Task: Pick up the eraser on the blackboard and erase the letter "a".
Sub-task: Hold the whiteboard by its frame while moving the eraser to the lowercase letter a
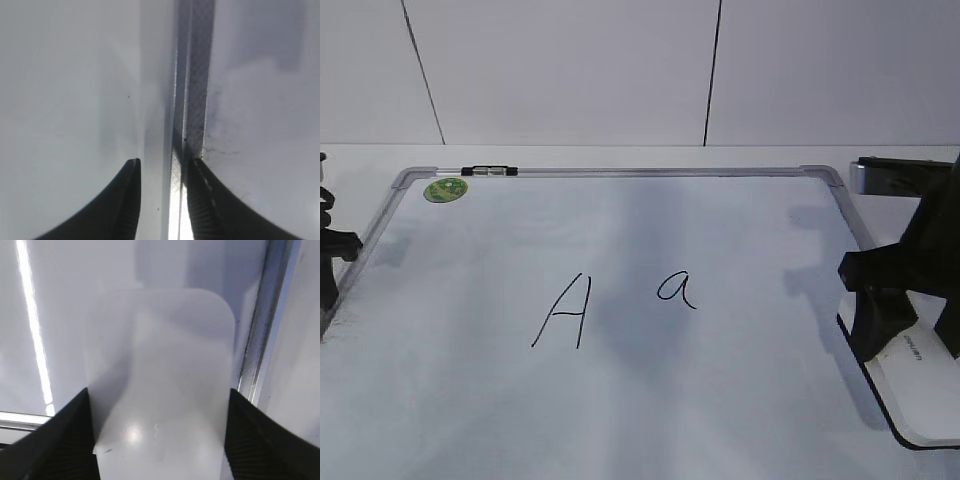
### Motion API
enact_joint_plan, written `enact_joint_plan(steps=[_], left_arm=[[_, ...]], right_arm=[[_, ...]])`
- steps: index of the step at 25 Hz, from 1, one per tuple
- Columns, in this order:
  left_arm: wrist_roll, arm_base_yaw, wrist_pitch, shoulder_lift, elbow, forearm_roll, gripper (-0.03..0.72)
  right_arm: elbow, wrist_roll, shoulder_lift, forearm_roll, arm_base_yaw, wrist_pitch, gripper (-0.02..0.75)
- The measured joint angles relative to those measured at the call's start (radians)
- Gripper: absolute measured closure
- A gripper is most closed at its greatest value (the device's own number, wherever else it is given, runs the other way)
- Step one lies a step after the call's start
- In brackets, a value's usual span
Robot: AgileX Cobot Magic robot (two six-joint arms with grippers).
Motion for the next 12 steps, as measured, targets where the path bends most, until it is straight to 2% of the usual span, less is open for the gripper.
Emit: enact_joint_plan(steps=[12], left_arm=[[0.001, 0.000, 0.000, 0.022, -0.008, 0.000, 0.459]], right_arm=[[0.000, -0.006, 0.000, 0.000, 0.000, 0.000, 0.178]])
